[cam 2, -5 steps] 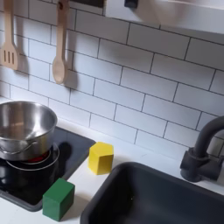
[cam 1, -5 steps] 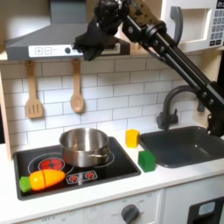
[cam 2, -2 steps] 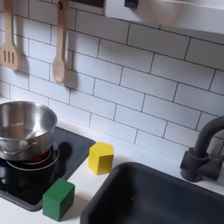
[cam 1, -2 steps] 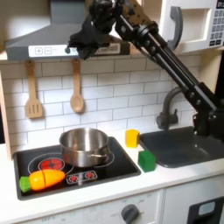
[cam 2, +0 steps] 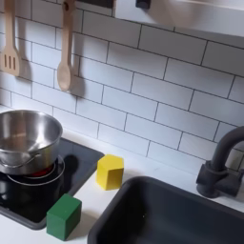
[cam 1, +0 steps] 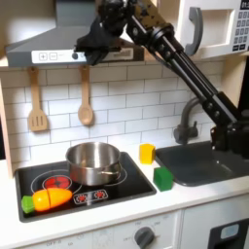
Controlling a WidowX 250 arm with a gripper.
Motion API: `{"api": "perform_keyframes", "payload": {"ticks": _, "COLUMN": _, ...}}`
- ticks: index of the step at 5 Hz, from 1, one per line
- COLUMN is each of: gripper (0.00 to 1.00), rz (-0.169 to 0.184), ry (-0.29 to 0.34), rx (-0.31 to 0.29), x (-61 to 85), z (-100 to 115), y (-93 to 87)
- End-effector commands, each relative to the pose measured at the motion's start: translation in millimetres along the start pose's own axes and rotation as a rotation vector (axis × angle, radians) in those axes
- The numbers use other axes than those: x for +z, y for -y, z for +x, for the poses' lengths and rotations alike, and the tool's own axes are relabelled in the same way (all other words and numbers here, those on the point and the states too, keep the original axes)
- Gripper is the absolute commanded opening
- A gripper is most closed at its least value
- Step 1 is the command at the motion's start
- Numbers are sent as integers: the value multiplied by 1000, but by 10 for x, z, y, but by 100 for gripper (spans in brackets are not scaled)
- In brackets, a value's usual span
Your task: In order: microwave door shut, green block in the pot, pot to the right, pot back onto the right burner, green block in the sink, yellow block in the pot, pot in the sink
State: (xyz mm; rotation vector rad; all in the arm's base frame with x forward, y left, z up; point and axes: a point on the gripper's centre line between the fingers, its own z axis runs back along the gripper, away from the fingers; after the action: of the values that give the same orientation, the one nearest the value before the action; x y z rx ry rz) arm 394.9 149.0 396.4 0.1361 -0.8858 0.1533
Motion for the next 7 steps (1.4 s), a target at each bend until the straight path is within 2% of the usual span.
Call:
{"api": "perform_keyframes", "payload": {"ticks": 1, "gripper": 0, "rz": -7, "ry": -10, "rx": -4, "x": 61, "z": -57, "y": 37}}
{"api": "perform_keyframes", "payload": {"ticks": 2, "gripper": 0, "rz": -16, "ry": -54, "rx": -9, "x": 26, "z": -214, "y": 49}}
{"api": "perform_keyframes", "payload": {"ticks": 3, "gripper": 0, "rz": -51, "ry": -80, "rx": -30, "x": 123, "z": -351, "y": 196}}
{"api": "perform_keyframes", "payload": {"ticks": 4, "gripper": 0, "rz": -64, "ry": -86, "rx": -40, "x": 300, "z": -456, "y": 277}}
{"api": "perform_keyframes", "payload": {"ticks": 5, "gripper": 0, "rz": -87, "ry": -129, "rx": -51, "x": 364, "z": -622, "y": 346}}
{"api": "perform_keyframes", "payload": {"ticks": 6, "gripper": 0, "rz": -105, "ry": -161, "rx": -72, "x": 519, "z": -733, "y": 429}}
{"api": "perform_keyframes", "payload": {"ticks": 7, "gripper": 100, "rz": -129, "ry": -187, "rx": -81, "x": 559, "z": -813, "y": 525}}
